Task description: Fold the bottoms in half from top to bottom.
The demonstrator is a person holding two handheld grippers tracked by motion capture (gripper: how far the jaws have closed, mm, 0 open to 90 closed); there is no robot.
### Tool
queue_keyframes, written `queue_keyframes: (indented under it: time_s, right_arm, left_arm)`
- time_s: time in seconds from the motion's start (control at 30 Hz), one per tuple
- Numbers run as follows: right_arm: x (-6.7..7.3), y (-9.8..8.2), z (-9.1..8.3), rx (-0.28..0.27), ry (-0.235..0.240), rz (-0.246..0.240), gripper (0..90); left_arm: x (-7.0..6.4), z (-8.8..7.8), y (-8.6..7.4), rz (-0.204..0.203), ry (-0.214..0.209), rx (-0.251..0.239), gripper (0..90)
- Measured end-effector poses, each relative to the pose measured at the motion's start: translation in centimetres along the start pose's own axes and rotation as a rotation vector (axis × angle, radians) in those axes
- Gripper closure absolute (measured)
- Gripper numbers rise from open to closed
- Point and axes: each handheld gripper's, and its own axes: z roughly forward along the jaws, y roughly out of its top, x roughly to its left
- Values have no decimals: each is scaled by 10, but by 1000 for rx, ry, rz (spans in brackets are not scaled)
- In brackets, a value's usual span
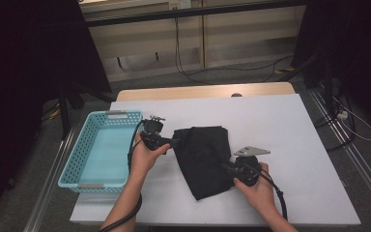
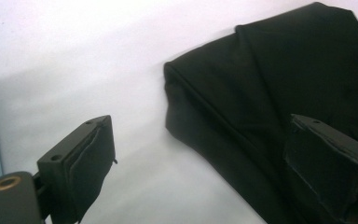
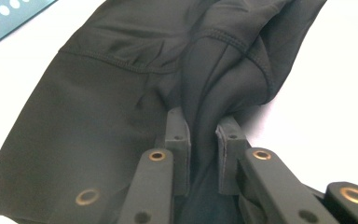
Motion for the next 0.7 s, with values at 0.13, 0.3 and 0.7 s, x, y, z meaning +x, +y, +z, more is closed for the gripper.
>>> queue_keyframes:
  time_s: [0.13,0.3,0.7]
  right_arm:
    - [1,-1,0,2,3,-4,786]
    - [1,0,-1,-5,8,-7,785]
    - [4,-1,-1,-8,0,-20,783]
  left_arm:
    - [-3,6,3,13,12,-11,97]
    - [-8,20,9,26,19,6,102]
    - [-5,47,9,-5,26,93,225]
